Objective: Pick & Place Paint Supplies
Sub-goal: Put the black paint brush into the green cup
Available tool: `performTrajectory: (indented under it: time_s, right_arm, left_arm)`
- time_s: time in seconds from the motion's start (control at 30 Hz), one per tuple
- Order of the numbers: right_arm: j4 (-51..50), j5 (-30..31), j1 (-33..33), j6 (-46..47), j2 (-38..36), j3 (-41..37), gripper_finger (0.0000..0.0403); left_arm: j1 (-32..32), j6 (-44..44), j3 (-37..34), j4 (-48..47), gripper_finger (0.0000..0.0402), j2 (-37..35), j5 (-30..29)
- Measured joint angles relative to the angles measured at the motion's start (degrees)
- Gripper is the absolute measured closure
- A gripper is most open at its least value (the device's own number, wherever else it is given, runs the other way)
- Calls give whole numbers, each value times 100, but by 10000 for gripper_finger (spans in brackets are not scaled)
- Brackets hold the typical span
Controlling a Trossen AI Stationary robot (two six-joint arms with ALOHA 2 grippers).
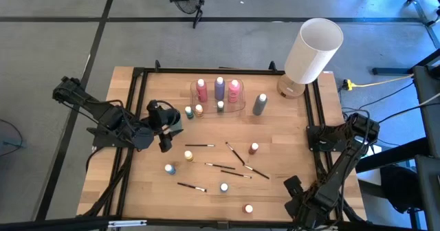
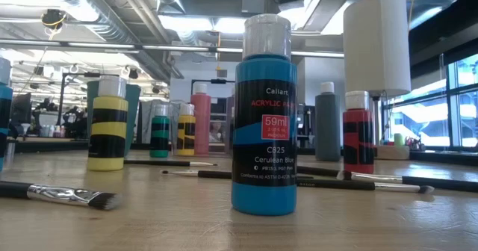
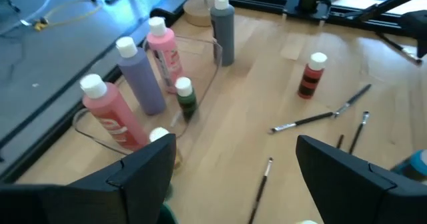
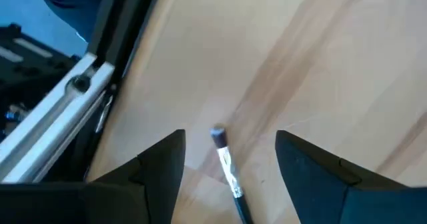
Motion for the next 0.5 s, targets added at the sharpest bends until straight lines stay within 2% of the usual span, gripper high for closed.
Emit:
performTrajectory:
  time_s: [0.13,0.33,0.5]
  right_arm:
    - [-69,0,203,-20,0,-2,166]
    - [-212,4,416,-315,0,-2,166]
    - [-193,294,457,-488,0,-2,166]
  left_arm:
    - [0,38,0,0,96,0,-7]
    - [0,97,0,1,96,0,-406]
    - [0,79,0,1,96,0,-417]
